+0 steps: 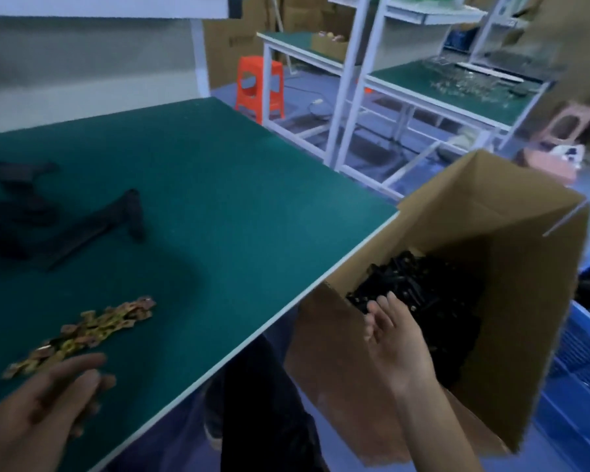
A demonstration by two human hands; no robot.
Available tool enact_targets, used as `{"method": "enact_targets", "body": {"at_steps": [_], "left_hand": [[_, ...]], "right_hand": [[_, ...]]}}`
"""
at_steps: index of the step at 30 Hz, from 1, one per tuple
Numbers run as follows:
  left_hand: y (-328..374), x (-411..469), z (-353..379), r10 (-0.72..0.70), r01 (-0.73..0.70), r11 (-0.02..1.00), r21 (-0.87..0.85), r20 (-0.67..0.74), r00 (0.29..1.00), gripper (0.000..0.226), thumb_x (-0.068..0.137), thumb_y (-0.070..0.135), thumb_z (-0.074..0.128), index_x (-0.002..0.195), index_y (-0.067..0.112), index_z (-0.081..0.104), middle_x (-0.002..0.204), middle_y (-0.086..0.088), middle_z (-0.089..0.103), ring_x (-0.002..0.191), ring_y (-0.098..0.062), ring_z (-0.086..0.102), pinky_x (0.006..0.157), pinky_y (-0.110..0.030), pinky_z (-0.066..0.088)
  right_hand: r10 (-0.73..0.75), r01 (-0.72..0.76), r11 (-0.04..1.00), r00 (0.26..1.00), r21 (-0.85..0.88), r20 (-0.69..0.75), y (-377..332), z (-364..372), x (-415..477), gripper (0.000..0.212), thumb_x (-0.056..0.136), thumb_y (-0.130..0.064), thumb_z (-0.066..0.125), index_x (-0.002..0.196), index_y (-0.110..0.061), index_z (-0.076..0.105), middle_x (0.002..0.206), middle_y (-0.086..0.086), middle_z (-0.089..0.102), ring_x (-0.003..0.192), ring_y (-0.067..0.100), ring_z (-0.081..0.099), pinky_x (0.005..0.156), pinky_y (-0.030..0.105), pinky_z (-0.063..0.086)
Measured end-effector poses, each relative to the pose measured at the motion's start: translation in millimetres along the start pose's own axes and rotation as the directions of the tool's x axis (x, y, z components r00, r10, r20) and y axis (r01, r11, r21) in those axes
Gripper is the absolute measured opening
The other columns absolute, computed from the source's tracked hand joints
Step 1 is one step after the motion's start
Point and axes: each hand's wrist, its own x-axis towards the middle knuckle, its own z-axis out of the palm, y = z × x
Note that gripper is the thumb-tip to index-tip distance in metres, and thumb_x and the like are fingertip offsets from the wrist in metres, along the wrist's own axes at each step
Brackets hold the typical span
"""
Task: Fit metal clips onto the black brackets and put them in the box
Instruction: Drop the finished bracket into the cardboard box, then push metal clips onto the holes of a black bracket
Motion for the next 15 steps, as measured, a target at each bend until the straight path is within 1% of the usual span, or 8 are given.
{"method": "enact_targets", "body": {"at_steps": [2,3,6,8,9,12,13,15], "left_hand": [[14.0,-8.8,-10.5,0.067,-0.065,0.998,0.019,-0.131,0.989,0.019,0.095,0.030,0.064,0.105,0.045,0.071,0.094,0.017,0.077,0.087,-0.001,0.071,0.061,-0.025,0.056],[18.8,-7.2,-14.4,0.096,-0.088,0.995,0.053,-0.189,0.977,0.018,0.093,0.029,0.067,0.099,0.046,0.071,0.089,0.023,0.075,0.083,0.007,0.067,0.067,-0.026,0.055],[41.9,11.9,-19.4,0.157,-0.101,0.975,0.200,-0.287,0.945,0.013,0.094,0.031,0.065,0.090,0.043,0.069,0.086,0.027,0.070,0.084,0.013,0.060,0.069,-0.012,0.042],[53.3,35.1,-19.5,0.188,-0.098,0.951,0.295,-0.295,0.937,0.011,0.098,0.030,0.059,0.100,0.036,0.069,0.094,0.022,0.067,0.086,0.007,0.059,0.068,-0.008,0.040],[58.0,48.2,-19.2,0.235,-0.123,0.929,0.348,-0.302,0.924,0.014,0.099,0.029,0.057,0.107,0.029,0.070,0.101,0.017,0.068,0.091,0.002,0.059,0.074,-0.010,0.041],[69.9,89.8,-20.0,0.376,-0.188,0.831,0.524,-0.280,0.883,0.027,0.101,0.025,0.056,0.125,0.016,0.064,0.126,0.000,0.065,0.119,-0.022,0.054,0.099,-0.034,0.045],[73.0,105.4,-19.8,0.388,-0.190,0.793,0.579,-0.241,0.889,0.034,0.102,0.026,0.055,0.133,0.015,0.059,0.136,-0.003,0.060,0.128,-0.026,0.049,0.107,-0.038,0.041],[78.1,133.5,-20.0,0.367,-0.172,0.702,0.691,-0.144,0.919,0.049,0.105,0.031,0.048,0.151,0.014,0.041,0.157,-0.005,0.040,0.145,-0.030,0.031,0.117,-0.043,0.027]], "right_hand": [[-0.078,0.089,0.992,0.989,-0.091,0.124,24.8,24.0,-6.6,0.020,0.099,-0.024,0.064,0.112,-0.009,0.070,0.076,0.003,0.066,0.059,0.012,0.056,0.053,0.023,0.046],[-0.098,0.126,0.983,0.975,-0.132,0.201,39.4,38.6,-9.6,0.019,0.099,-0.021,0.065,0.111,-0.009,0.073,0.074,0.005,0.066,0.057,0.012,0.056,0.050,0.023,0.046],[-0.154,0.292,0.925,0.871,-0.242,0.466,86.4,96.8,-36.1,0.010,0.096,-0.020,0.068,0.100,-0.023,0.077,0.073,0.003,0.069,0.058,0.011,0.060,0.049,0.022,0.049],[-0.182,0.471,0.822,0.749,-0.320,0.637,123.8,130.3,-56.2,0.014,0.092,-0.025,0.067,0.100,-0.034,0.074,0.072,-0.001,0.071,0.058,0.008,0.061,0.052,0.022,0.050],[-0.172,0.539,0.774,0.683,-0.331,0.710,141.0,142.8,-66.1,0.015,0.092,-0.028,0.065,0.102,-0.036,0.073,0.072,-0.004,0.070,0.059,0.007,0.060,0.055,0.023,0.049],[-0.222,0.767,0.570,0.489,-0.294,0.844,172.9,158.4,-83.8,0.016,0.098,-0.020,0.065,0.109,-0.029,0.073,0.084,-0.012,0.072,0.070,0.003,0.064,0.067,0.022,0.051],[-0.244,0.807,0.517,0.459,-0.285,0.854,176.9,157.3,-83.8,0.015,0.098,-0.020,0.064,0.109,-0.024,0.073,0.086,-0.014,0.072,0.072,0.000,0.065,0.068,0.018,0.051],[-0.290,0.817,0.489,0.483,-0.306,0.826,177.7,154.5,-80.7,0.016,0.096,-0.023,0.063,0.108,-0.023,0.074,0.080,-0.019,0.069,0.068,-0.004,0.062,0.066,0.010,0.045]]}}
